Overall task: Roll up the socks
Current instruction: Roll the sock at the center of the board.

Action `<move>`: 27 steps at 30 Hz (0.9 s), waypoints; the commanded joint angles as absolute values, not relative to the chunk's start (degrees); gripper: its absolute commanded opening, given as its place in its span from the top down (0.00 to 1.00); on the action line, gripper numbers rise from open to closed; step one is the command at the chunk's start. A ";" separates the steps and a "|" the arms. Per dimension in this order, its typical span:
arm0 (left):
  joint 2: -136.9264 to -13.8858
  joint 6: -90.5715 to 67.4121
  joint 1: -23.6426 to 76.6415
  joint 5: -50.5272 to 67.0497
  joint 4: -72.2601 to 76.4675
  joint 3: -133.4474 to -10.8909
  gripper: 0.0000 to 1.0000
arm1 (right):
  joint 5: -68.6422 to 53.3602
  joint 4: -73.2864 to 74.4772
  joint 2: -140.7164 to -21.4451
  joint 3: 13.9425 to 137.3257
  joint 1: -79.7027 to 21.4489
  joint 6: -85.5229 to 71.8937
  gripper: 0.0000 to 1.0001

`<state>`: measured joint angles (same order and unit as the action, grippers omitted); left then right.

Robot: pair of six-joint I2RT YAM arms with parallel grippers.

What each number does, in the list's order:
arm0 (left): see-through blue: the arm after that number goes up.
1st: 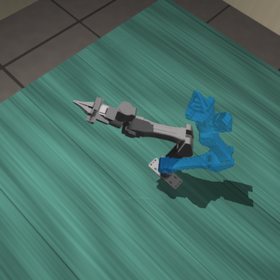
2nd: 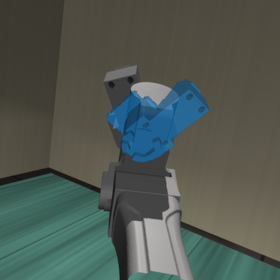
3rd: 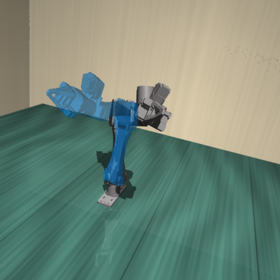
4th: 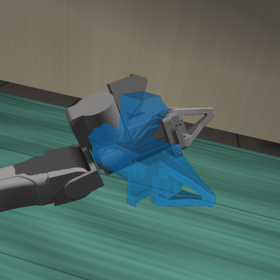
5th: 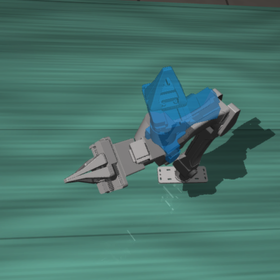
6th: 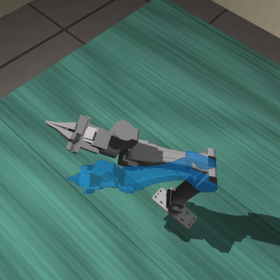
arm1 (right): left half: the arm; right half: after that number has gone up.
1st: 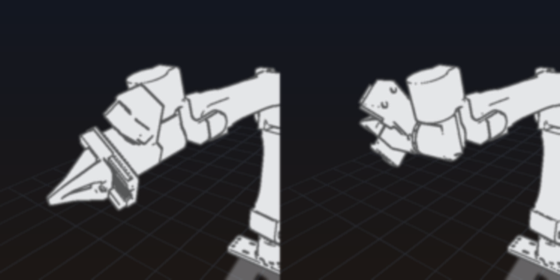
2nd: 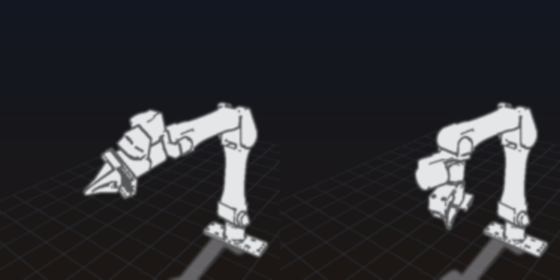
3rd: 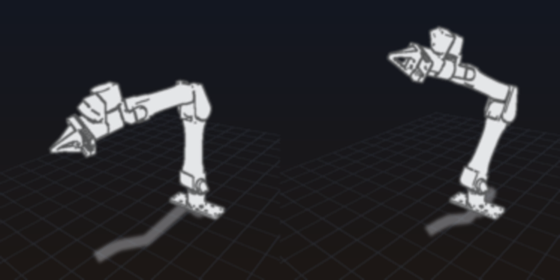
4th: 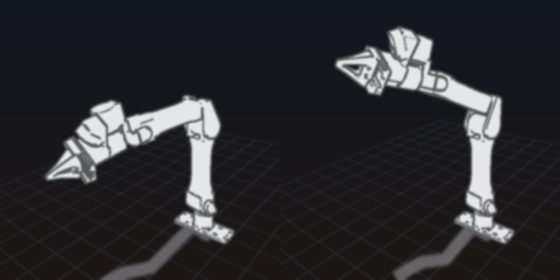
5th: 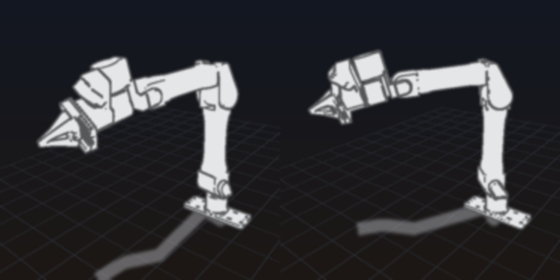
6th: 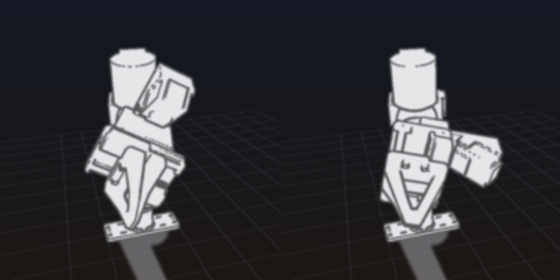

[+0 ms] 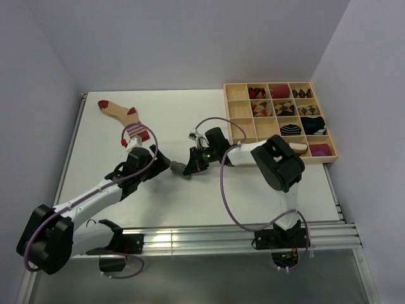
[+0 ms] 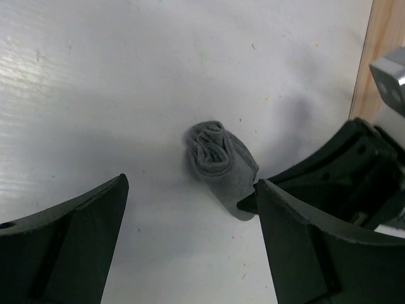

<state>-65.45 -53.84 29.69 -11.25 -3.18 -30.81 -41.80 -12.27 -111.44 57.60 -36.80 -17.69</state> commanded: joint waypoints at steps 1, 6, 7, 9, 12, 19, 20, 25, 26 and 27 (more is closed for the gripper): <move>-64.07 -55.02 29.79 -7.82 3.95 -28.31 0.12 | -52.55 -11.60 -116.01 58.88 -34.55 -26.45 1.00; -66.26 -55.81 29.88 -6.59 7.90 -27.16 0.12 | -57.91 -16.69 -120.76 59.06 -31.82 -34.52 1.00; -66.79 -55.72 29.97 -6.42 8.78 -27.25 0.12 | -58.27 -16.79 -121.54 59.32 -31.47 -34.80 1.00; -68.63 -55.55 30.06 -5.98 11.33 -27.42 0.12 | -58.36 -15.65 -122.17 60.20 -31.03 -34.63 1.00; -71.70 -55.02 30.23 -5.54 13.79 -28.47 0.12 | -58.36 -15.03 -122.52 60.64 -30.76 -35.06 1.00; -78.66 -55.81 30.32 -4.83 14.06 -31.55 0.14 | -57.30 -12.40 -123.13 62.22 -30.41 -34.37 1.00; -79.36 -55.98 30.32 -4.92 14.15 -31.64 0.15 | -57.39 -12.22 -123.31 62.49 -30.41 -34.37 1.00; -83.93 -56.78 30.41 -3.96 14.24 -32.87 0.25 | -57.22 -13.09 -123.75 62.49 -30.41 -35.51 1.00; -84.54 -56.95 30.41 -3.78 13.98 -33.05 0.28 | -57.13 -13.18 -123.75 62.49 -30.41 -35.59 1.00; -85.68 -57.04 30.50 -3.78 13.89 -33.22 0.30 | -57.04 -13.01 -123.75 62.58 -30.32 -35.68 1.00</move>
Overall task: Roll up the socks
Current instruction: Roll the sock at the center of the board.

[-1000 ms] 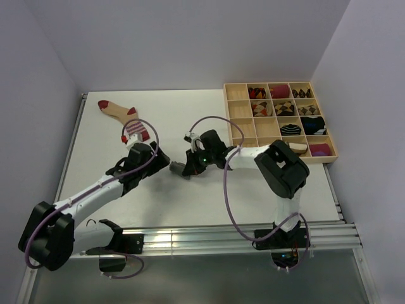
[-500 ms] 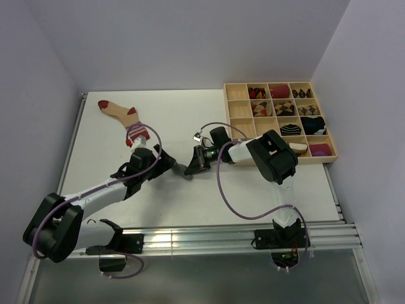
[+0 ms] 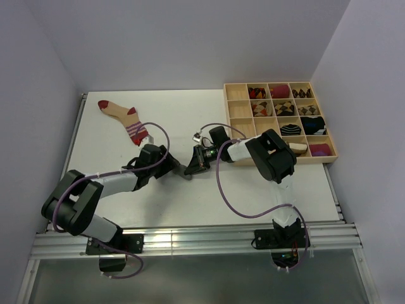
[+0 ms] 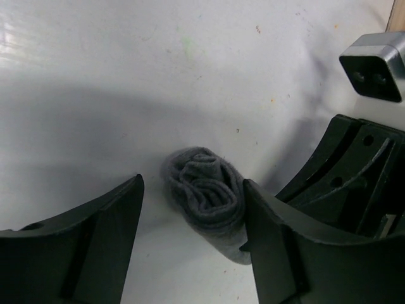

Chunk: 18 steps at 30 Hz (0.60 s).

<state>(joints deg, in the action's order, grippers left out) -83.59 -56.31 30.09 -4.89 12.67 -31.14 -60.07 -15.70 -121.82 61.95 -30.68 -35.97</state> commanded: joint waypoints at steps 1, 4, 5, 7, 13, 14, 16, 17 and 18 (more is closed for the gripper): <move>-86.30 -57.04 30.59 -3.78 13.54 -33.66 0.32 | -56.95 -13.01 -123.66 62.58 -30.32 -35.77 1.00; -88.41 -57.39 30.85 -3.78 12.22 -34.54 0.40 | -56.43 -12.14 -123.66 62.93 -30.41 -35.60 1.00; -88.77 -57.57 30.94 -3.78 12.13 -34.72 0.46 | -56.34 -12.04 -123.66 63.02 -30.32 -35.51 1.00; -89.73 -57.83 31.03 -4.13 11.08 -35.07 0.53 | -55.73 -11.26 -123.31 63.28 -30.32 -35.07 1.00; -91.84 -57.31 31.11 -5.19 5.30 -37.34 0.79 | -51.25 -9.14 -118.76 62.41 -30.50 -31.21 1.00; -92.28 -57.04 31.11 -5.01 4.14 -38.05 0.85 | -49.33 -9.31 -117.61 61.27 -30.59 -30.59 0.94; -93.34 -56.52 31.11 -4.92 0.20 -40.15 0.91 | -46.68 -10.10 -113.58 59.95 -30.93 -28.66 0.86; -93.51 -56.25 31.20 -5.01 -2.17 -40.86 0.92 | -45.36 -10.28 -111.99 58.64 -31.20 -27.78 0.78; -93.95 -55.90 31.20 -5.27 -3.59 -41.57 0.92 | -42.31 -10.46 -110.58 57.93 -31.46 -25.86 0.74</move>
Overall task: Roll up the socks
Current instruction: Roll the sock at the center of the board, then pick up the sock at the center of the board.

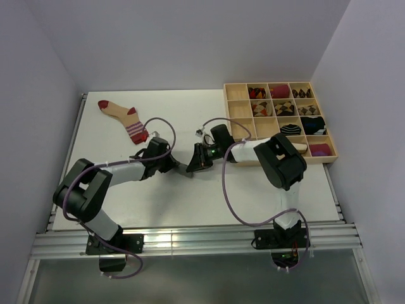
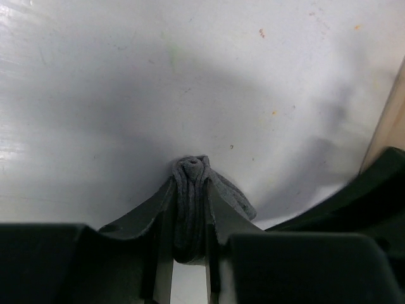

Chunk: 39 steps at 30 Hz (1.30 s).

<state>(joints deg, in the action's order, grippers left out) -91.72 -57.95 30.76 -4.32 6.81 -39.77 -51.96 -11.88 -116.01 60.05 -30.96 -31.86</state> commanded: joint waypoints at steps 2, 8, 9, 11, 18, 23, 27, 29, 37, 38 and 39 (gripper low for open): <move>-94.22 -55.02 31.29 -6.15 -8.51 -43.94 0.92 | -38.52 -9.32 -106.36 56.78 -32.52 -22.17 0.66; -97.29 -51.07 31.38 -8.00 -20.02 -51.32 0.92 | -19.62 -8.70 -96.51 53.01 -39.09 -11.54 0.48; -97.73 -50.28 31.29 -7.65 -20.65 -52.72 0.92 | -14.03 -9.05 -94.76 52.48 -40.50 -10.03 0.46; -99.22 -49.57 31.38 -6.95 -22.75 -54.05 0.92 | -7.94 -10.37 -93.26 51.07 -45.14 -5.57 0.37; -103.36 -47.03 31.29 -5.63 -26.54 -59.23 0.92 | 7.02 -13.97 -93.86 50.01 -55.09 4.12 0.28; -104.68 -46.23 31.38 -5.36 -27.68 -61.34 0.92 | 12.90 -15.82 -97.38 51.15 -58.88 7.29 0.28; -104.85 -45.88 31.29 -5.01 -27.77 -61.96 0.92 | 14.76 -16.69 -101.06 52.38 -60.03 8.52 0.28; -104.85 -45.88 31.29 -5.01 -27.77 -61.79 0.92 | 15.20 -17.31 -101.95 52.82 -60.29 8.96 0.28; -104.85 -45.88 31.38 -4.13 -26.98 -61.00 0.92 | 16.43 -17.75 -107.49 55.54 -60.29 9.84 0.29; -104.77 -45.88 31.38 -4.04 -26.98 -60.91 0.92 | 16.52 -18.01 -108.10 55.37 -60.29 9.84 0.30; -104.85 -45.79 31.38 -3.96 -26.72 -60.91 0.92 | 16.70 -18.54 -108.37 55.37 -60.29 9.93 0.30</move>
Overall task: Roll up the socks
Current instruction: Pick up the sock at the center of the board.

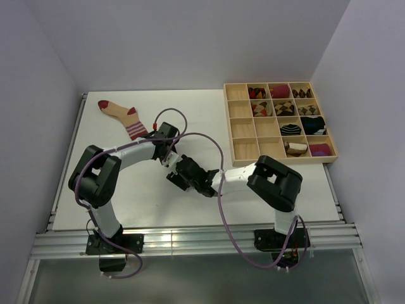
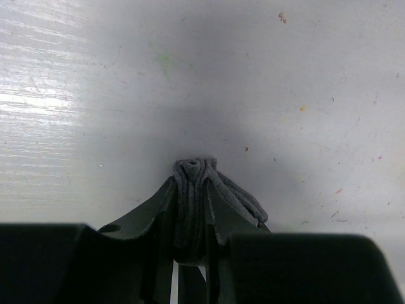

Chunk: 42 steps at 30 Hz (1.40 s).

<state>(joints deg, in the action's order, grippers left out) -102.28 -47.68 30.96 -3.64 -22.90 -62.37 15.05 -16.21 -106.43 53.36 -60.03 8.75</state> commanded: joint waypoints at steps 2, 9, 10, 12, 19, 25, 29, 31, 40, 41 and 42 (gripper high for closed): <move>-104.77 -45.70 31.38 -3.87 -26.63 -60.82 0.93 | 16.52 -18.81 -109.15 55.28 -60.29 9.84 0.31; -104.24 -45.35 31.29 -3.78 -26.19 -60.73 0.91 | 13.80 -17.41 -111.80 56.34 -60.29 9.67 0.41; -103.80 -45.35 31.38 -3.95 -25.76 -60.56 0.90 | 13.36 -17.05 -112.14 56.34 -60.29 9.58 0.48; -103.27 -45.35 31.38 -4.22 -25.40 -60.12 0.88 | 12.40 -16.61 -112.67 56.25 -60.21 9.23 0.67; -102.92 -45.53 31.12 -3.96 -24.87 -60.29 0.82 | 10.37 -14.77 -111.62 53.53 -59.33 7.30 1.00; -100.64 -46.14 29.45 -5.09 -24.87 -61.52 0.52 | 8.35 -10.29 -108.64 51.42 -59.24 4.75 1.00; -98.36 -45.79 24.97 -7.20 -26.28 -65.46 0.22 | 7.74 -9.75 -105.31 48.61 -59.24 2.55 1.00; -96.69 -45.62 22.25 -8.43 -27.07 -67.05 0.16 | 7.82 -10.20 -103.98 46.85 -59.15 1.85 1.00; -82.92 -45.35 11.88 -14.67 -27.69 -68.83 0.06 | 8.52 -9.23 -93.27 44.47 -57.93 0.09 1.00; -80.71 -45.00 11.26 -15.03 -26.47 -67.77 0.06 | 8.70 -8.71 -92.12 44.65 -57.57 0.09 1.00; -78.33 -44.39 10.64 -15.12 -25.59 -66.46 0.06 | 8.61 -7.74 -91.07 45.17 -57.22 -1.65 1.00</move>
